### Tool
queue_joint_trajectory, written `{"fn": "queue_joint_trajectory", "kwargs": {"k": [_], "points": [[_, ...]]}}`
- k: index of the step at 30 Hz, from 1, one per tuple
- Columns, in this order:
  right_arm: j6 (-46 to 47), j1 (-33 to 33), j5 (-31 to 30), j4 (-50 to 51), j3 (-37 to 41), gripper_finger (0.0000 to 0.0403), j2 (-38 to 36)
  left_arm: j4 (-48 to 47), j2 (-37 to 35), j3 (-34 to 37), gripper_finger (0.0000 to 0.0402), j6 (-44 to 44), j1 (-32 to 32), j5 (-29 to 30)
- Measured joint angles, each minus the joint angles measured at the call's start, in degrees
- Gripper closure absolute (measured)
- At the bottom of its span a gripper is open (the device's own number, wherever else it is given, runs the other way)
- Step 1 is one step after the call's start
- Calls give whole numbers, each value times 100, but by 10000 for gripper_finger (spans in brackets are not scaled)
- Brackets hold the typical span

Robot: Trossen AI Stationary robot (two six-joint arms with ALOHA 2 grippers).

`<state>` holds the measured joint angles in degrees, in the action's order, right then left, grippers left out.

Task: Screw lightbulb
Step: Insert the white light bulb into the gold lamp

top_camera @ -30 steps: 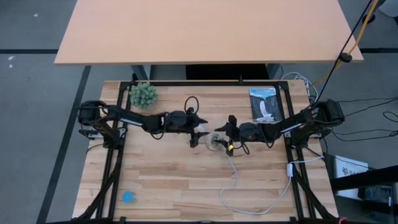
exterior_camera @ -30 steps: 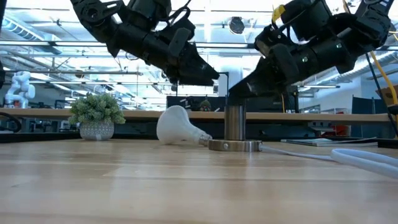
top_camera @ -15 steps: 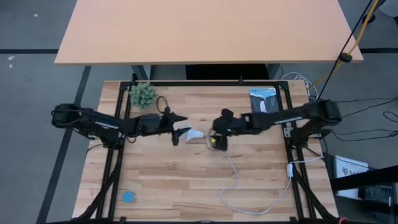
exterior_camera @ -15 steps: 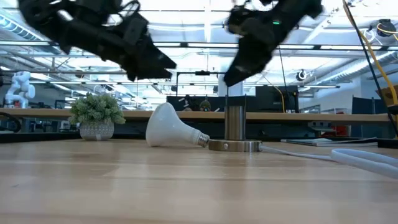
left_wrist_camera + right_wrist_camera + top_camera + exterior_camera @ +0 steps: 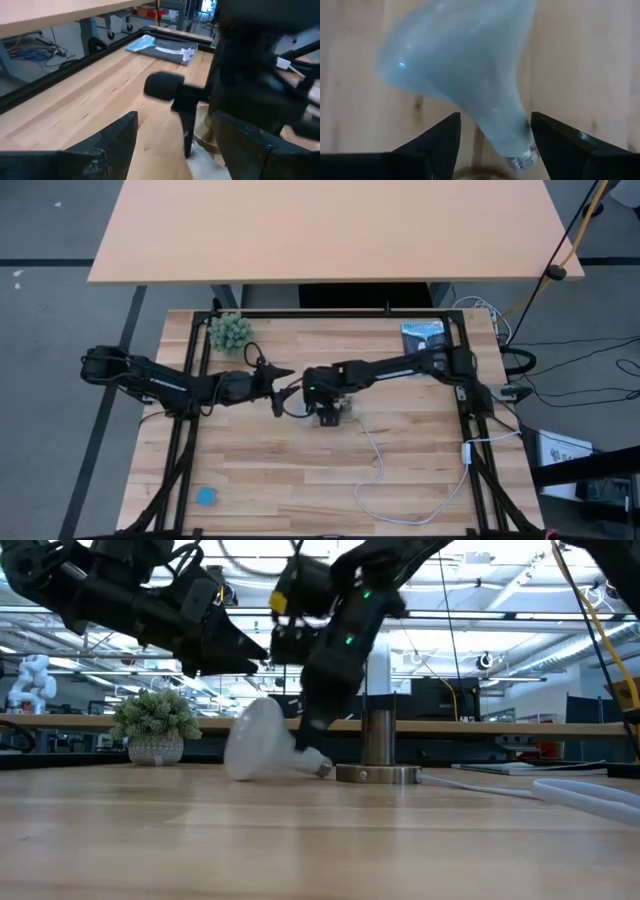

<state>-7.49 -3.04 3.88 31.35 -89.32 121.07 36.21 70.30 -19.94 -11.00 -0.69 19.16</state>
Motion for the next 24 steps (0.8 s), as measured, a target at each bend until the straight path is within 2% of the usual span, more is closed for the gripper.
{"fn": "queue_joint_trajectory", "kwargs": {"k": [4,8,12,15,20,22,24], "points": [[-717,28,38,-20,-396,190,413,37,0,0,143,101,2,16],[-874,54,-48,-46,-796,261,583,33,0,0,143,104,2,111],[-909,-31,-50,460,-1099,262,470,48,0,0,143,150,6,177],[-805,-157,-281,1405,-1196,262,118,103,0,-2,143,224,5,153],[-338,-330,-1115,3426,-1179,262,-792,123,0,-4,143,253,2,111],[-75,-359,-1215,3711,-974,262,-1344,146,0,-4,143,255,2,111],[202,-370,-1305,3592,-532,262,-2066,201,0,-4,143,261,2,108]]}}
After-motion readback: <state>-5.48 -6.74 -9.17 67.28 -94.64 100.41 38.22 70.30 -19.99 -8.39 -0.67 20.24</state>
